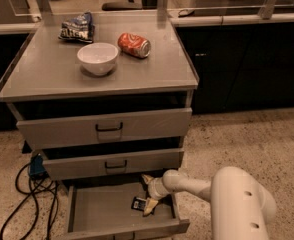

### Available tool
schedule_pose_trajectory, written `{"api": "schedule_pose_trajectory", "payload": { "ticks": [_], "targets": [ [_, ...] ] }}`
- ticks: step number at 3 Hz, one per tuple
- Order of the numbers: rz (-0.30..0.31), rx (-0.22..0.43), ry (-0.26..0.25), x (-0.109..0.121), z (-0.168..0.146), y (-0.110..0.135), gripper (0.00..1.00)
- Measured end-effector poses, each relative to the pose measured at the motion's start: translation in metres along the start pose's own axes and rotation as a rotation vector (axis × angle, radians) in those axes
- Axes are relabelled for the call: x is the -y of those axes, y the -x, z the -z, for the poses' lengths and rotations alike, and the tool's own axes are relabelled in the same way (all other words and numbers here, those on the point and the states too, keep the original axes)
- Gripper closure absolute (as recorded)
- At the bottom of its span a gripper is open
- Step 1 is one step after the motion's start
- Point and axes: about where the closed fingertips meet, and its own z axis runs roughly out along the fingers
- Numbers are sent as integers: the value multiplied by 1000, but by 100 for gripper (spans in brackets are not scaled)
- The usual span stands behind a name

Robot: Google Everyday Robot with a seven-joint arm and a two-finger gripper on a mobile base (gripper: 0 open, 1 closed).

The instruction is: Pick rxbar blueberry from bottom drawer and place on counter

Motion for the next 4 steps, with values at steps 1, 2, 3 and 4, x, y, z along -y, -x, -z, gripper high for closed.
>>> {"api": "schedule_pose_trajectory", "payload": {
  "ticks": [1, 2, 3, 4],
  "targets": [
    [-51, -18, -9, 8, -42, -29, 0],
    [-51, -18, -9, 8, -42, -29, 0],
    [-72, -21, 2, 3, -51, -41, 0],
    [-91, -25, 19, -1, -62, -52, 0]
  ]
}}
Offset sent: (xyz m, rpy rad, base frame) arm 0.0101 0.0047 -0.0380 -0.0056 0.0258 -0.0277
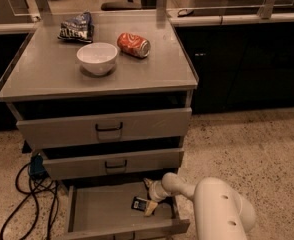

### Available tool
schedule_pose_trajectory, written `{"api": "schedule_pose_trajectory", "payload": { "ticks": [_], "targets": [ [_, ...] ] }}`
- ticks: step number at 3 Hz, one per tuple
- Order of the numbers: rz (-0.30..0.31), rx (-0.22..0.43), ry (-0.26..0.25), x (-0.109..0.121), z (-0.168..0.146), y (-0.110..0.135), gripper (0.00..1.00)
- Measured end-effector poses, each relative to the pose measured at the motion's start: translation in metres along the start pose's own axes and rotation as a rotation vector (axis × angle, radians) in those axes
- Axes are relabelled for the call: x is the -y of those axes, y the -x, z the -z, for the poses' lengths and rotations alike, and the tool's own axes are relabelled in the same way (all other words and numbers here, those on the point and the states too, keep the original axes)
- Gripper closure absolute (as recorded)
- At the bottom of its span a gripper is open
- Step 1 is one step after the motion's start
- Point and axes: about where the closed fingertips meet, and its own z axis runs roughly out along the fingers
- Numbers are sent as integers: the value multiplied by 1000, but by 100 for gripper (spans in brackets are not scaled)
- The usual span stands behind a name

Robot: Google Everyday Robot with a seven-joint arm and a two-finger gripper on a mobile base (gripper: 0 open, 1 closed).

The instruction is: Pick rxbar blueberry from bottom drawer and place on counter

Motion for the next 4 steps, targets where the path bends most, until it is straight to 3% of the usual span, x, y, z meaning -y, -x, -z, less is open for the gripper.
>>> {"api": "schedule_pose_trajectory", "payload": {
  "ticks": [1, 4],
  "targets": [
    [-1, -1, -2, 1, 0, -1, 19],
    [-1, -1, -3, 4, 13, 8, 89]
  ]
}}
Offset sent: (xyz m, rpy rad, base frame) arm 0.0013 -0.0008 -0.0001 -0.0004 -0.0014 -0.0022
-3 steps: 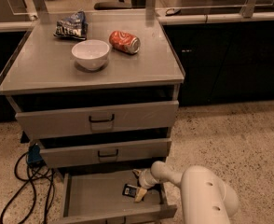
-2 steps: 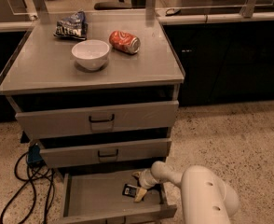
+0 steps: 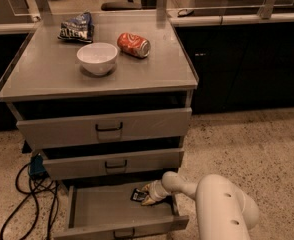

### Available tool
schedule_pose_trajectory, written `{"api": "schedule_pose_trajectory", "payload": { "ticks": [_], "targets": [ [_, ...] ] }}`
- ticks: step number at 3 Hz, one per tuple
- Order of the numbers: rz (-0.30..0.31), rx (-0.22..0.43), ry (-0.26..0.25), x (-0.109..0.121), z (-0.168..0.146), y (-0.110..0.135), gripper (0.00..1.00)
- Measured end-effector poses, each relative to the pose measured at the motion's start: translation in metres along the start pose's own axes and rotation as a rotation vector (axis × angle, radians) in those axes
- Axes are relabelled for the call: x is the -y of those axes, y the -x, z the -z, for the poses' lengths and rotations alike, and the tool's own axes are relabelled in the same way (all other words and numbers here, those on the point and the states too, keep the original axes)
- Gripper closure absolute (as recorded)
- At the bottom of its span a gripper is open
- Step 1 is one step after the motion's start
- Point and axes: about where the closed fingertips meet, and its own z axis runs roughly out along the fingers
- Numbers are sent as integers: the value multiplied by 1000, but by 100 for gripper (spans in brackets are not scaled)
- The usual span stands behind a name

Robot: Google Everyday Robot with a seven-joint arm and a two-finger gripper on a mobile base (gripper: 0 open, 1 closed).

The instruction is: Pick rxbar blueberry from bottom drawer and place on counter

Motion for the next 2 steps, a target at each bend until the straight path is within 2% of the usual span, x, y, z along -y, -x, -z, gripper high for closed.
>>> {"api": "schedule_pose_trajectory", "payload": {
  "ticks": [1, 2],
  "targets": [
    [18, -69, -106, 35, 54, -14, 100],
    [89, -145, -195, 64, 100, -16, 100]
  ]
}}
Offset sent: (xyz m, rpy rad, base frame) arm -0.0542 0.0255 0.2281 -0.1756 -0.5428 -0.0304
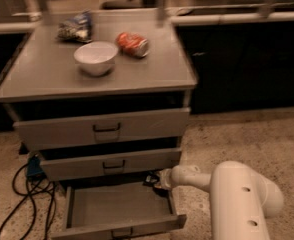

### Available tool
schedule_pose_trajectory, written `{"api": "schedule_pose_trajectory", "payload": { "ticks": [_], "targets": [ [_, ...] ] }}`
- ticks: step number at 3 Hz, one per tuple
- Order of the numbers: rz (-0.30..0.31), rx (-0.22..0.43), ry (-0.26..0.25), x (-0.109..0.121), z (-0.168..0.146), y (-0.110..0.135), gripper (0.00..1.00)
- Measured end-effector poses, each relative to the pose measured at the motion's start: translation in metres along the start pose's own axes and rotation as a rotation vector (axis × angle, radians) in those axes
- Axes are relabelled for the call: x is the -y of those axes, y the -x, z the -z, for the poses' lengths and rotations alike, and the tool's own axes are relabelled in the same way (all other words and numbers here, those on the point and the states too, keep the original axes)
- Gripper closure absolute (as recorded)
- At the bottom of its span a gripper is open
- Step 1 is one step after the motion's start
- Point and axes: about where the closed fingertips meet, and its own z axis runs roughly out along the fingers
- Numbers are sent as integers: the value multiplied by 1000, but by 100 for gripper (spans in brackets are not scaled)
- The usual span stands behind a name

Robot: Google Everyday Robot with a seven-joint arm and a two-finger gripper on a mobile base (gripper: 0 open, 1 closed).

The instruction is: Pick rxbar blueberry from bottom drawer and place on counter

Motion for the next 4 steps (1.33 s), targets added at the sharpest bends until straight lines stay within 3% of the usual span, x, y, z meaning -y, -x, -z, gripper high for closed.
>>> {"api": "schedule_pose_trajectory", "payload": {
  "ticks": [2, 3, 4],
  "targets": [
    [0, 0, 0, -6, -1, -1, 100],
    [16, -2, 16, -18, 16, 8, 100],
    [136, -63, -50, 16, 68, 14, 100]
  ]
}}
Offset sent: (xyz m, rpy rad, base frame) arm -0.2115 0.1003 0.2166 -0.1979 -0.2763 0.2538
